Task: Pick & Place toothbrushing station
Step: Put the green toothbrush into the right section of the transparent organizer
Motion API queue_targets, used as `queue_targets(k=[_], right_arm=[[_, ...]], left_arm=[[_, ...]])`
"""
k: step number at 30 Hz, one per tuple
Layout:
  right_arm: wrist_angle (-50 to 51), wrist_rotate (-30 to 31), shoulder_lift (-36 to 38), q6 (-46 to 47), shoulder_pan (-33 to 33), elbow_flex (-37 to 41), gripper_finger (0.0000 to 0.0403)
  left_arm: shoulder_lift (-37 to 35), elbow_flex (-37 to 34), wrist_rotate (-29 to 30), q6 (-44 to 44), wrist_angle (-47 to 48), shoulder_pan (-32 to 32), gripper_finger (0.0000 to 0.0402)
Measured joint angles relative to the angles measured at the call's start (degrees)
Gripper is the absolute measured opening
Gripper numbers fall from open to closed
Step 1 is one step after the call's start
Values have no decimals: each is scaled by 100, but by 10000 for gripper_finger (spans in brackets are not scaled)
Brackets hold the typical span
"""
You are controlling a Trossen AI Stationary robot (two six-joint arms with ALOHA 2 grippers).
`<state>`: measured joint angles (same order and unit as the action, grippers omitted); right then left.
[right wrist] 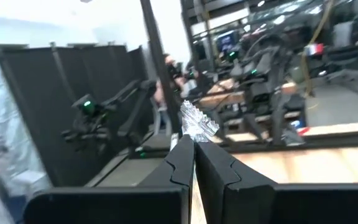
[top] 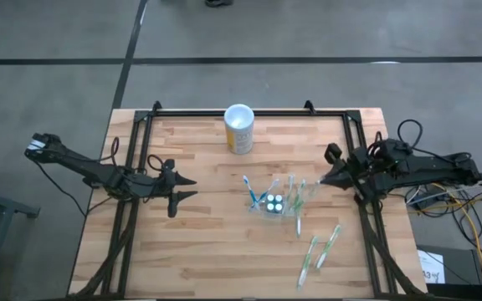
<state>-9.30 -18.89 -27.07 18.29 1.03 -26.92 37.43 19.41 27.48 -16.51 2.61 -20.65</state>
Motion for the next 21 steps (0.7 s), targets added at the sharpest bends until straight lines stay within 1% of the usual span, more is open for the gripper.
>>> queue_targets(k=[6, 11, 16, 21], right_arm=[[-44, -121, 2, -74, 361, 20, 8], [-330, -291, -44, -122, 556, 20, 8], [-459, -431, -93, 202, 730, 20, 8], [-487, -502, -160, 135, 875, 20, 8]], left_arm=[[0, 0, 0, 1, -1, 1, 157], [0, 1, -2, 1, 0, 0, 157], [0, 1, -2, 0, 0, -1, 157], [0, -1, -1, 0, 0, 0, 157]])
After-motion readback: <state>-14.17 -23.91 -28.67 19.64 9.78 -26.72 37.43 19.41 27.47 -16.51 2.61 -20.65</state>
